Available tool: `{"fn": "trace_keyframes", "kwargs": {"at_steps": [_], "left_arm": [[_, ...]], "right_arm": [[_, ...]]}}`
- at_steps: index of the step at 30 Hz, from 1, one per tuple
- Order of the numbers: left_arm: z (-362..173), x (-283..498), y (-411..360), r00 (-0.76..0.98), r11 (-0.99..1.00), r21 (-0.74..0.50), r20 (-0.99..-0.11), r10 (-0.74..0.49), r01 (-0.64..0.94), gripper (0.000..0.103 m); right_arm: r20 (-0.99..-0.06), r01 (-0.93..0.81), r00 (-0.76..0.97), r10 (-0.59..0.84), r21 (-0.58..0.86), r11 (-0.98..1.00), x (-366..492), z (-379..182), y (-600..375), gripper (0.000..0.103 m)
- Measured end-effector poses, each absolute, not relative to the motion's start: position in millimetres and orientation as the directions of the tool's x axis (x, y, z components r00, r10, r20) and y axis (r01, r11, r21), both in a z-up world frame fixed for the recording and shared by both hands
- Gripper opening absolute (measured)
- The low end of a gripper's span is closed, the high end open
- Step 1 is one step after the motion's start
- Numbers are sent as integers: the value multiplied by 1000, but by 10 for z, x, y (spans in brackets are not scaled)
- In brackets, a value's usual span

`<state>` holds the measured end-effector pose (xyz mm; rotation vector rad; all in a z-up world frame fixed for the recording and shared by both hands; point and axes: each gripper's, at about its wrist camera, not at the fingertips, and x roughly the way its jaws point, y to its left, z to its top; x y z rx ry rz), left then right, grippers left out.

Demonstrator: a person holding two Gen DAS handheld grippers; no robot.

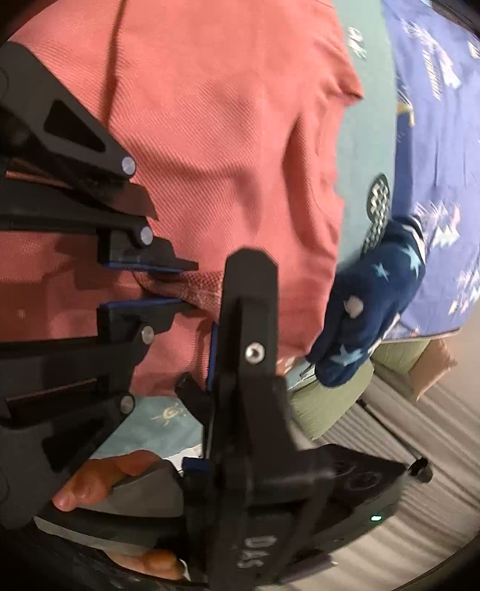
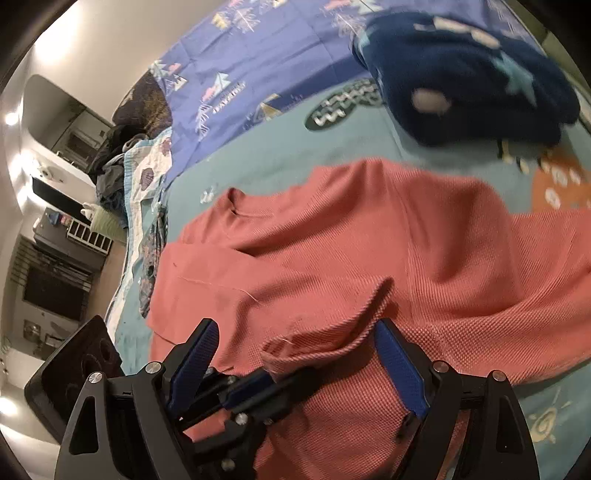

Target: Fold small clothes

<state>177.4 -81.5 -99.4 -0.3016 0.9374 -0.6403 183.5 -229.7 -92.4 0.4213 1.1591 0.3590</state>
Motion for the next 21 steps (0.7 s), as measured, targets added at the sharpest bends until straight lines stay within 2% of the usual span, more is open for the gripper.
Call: {"fn": "trace_keyframes", "kwargs": {"at_steps": [7, 8, 9, 10, 11, 13, 18, 21], "left_arm": [[-931, 1740, -890, 439, 778, -482, -644, -627, 403, 12], [-925, 1732, -917, 437, 774, -481, -641, -631, 412, 12], [-912, 1711, -927, 437, 773, -478, -640, -632, 418, 12], [-899, 1703, -932, 440, 772, -475, -638, -632, 422, 12], [-884, 1704, -950, 441, 774, -474, -639, -630, 420, 12], [-839, 1701, -974, 453, 780, -475, -637, -624, 407, 12], [-584, 1734, -1066, 482, 744, -517, -567, -668, 424, 12], [-530, 1780, -1238, 487, 753, -486, -575, -657, 443, 12]], "right_arm": [[-804, 15, 335, 491, 526, 850, 1883, -1008, -2354, 87], [-809, 20, 335, 483, 519, 855, 1908, -1012, -2337, 76], [-815, 18, 330, 477, 510, 860, 1927, -1013, -2311, 51], [-827, 14, 315, 465, 494, 869, 1967, -1023, -2270, 35], [-839, 14, 301, 454, 480, 877, 1999, -1033, -2259, 8], [-824, 18, 331, 460, 493, 870, 2009, -963, -2304, 7], [-750, -71, 500, 432, 462, 884, 1875, -538, -2451, 6], [-744, -57, 523, 416, 457, 888, 1917, -515, -2616, 6]]}}
